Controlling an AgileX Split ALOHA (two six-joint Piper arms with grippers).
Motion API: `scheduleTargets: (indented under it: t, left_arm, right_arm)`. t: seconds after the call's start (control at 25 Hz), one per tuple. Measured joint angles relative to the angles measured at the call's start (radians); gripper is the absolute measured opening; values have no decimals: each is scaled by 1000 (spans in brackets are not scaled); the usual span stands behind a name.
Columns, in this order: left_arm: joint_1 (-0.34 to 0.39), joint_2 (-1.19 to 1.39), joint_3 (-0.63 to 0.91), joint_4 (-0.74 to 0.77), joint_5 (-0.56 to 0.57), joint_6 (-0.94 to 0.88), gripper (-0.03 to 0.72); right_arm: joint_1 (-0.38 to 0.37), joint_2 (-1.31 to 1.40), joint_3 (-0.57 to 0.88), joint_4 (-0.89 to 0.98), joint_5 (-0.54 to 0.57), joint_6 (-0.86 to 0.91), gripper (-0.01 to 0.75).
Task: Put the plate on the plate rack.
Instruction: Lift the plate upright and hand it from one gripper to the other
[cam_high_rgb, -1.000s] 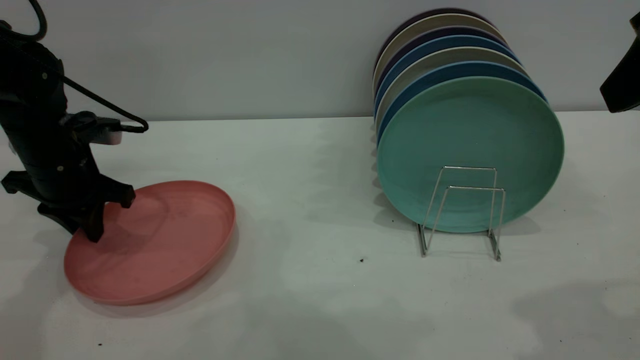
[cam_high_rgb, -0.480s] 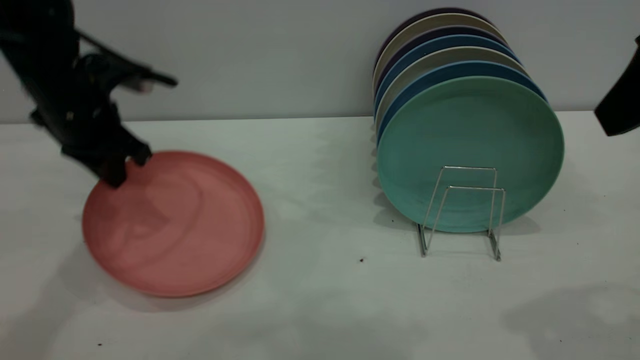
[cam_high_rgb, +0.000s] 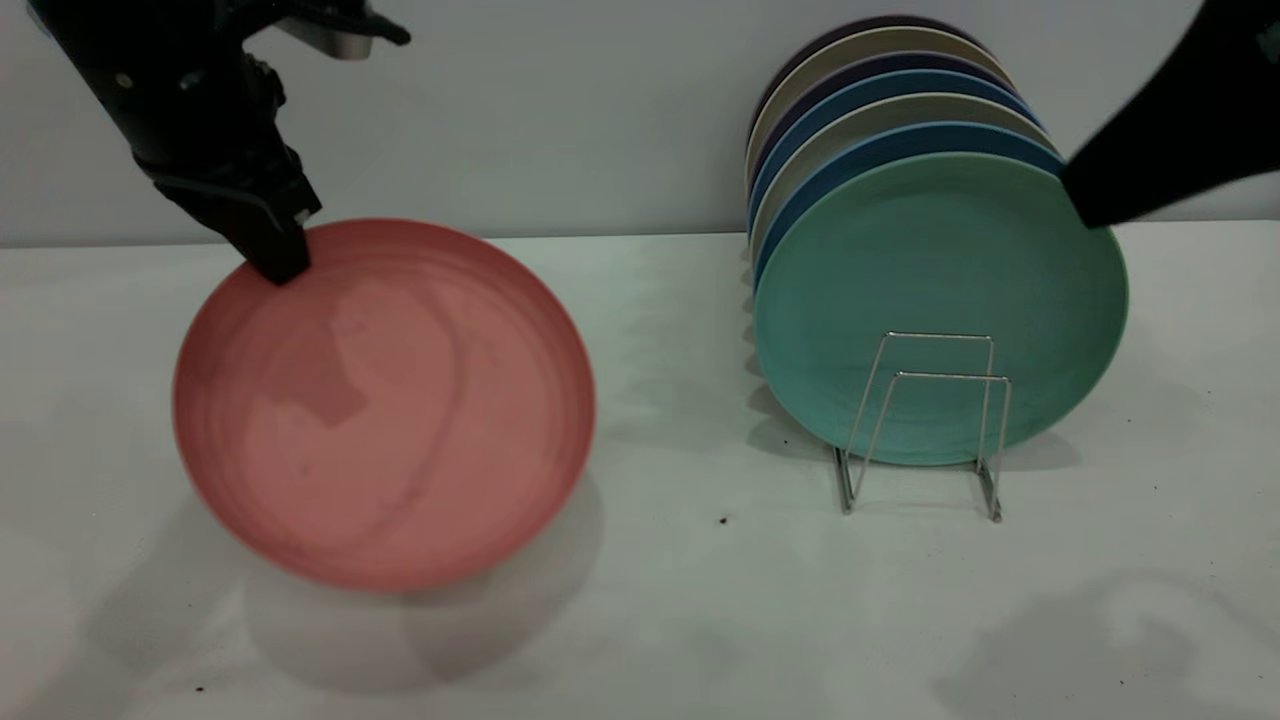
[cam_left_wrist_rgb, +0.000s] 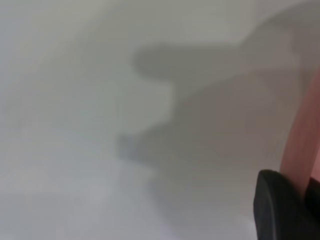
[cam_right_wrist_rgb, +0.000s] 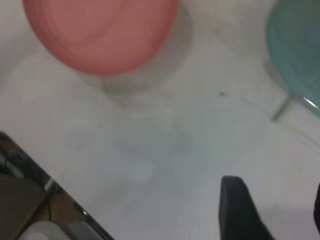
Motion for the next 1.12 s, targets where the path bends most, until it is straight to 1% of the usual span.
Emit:
scheduleTargets:
  t: [0.24,0.36,0.64,0.92,1.0,1.12]
  left_arm:
    - [-8,-47,6,-309,124,340,13]
    - [-29,-53,6,-407,173,434,13]
    - [-109,-53,8,-427,200,464,13]
    - [-191,-53,8,-431,209,464,13]
    - [-208,-53,8,-432,210,464,13]
    - [-211,-53,8,-437,210,464,13]
  right_arm:
    - [0,46,-3,126,13,-119,451]
    - [0,103,-5,192,20,-164,468]
    - [9,222,-5,308,26,-263,471]
    - [9,298,-6,359,22,-311,471]
    - [9,323,-6,368,19,-323,471]
    - [9,363,-7,391,22,-338,471]
